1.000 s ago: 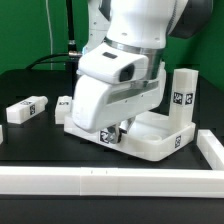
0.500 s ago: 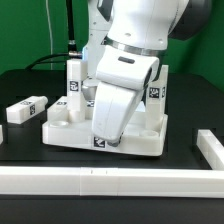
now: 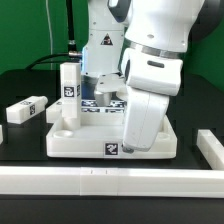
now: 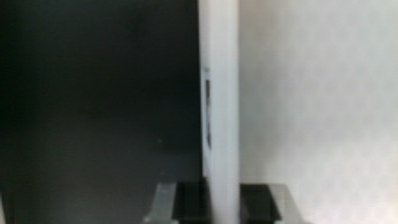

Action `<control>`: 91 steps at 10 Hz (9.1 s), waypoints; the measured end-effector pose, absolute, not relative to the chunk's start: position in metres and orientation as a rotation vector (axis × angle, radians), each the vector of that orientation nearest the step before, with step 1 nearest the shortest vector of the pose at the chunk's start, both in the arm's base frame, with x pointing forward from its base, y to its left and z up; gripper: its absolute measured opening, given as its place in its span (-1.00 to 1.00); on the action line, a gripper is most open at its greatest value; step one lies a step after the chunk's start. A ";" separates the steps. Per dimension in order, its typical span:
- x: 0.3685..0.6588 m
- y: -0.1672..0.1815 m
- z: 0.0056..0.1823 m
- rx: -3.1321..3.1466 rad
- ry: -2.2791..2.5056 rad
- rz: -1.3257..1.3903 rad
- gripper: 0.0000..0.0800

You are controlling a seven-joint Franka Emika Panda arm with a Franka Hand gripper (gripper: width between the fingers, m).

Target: Assemble desk

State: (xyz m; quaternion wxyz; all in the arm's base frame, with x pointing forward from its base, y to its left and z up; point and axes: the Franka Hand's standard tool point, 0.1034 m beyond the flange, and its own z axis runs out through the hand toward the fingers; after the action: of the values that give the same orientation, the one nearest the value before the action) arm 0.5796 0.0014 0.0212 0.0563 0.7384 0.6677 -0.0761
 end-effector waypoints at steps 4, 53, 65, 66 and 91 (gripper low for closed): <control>0.596 0.008 0.028 2.234 2.032 -0.239 -0.84; 0.558 -0.153 0.078 3.085 0.215 -0.227 0.62; 0.501 -0.177 0.063 3.174 -0.248 -0.348 0.62; 0.492 -0.179 0.062 3.205 -0.354 -0.379 0.62; 0.403 -0.141 0.035 3.128 -0.489 -1.293 0.62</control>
Offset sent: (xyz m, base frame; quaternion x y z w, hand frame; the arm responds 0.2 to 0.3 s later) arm 0.0382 0.0225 0.0117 0.0082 0.0147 -0.0142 0.9998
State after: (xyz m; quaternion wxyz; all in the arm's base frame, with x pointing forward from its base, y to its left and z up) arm 0.4031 -0.1411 0.0346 -0.1389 0.9058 -0.1416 -0.3744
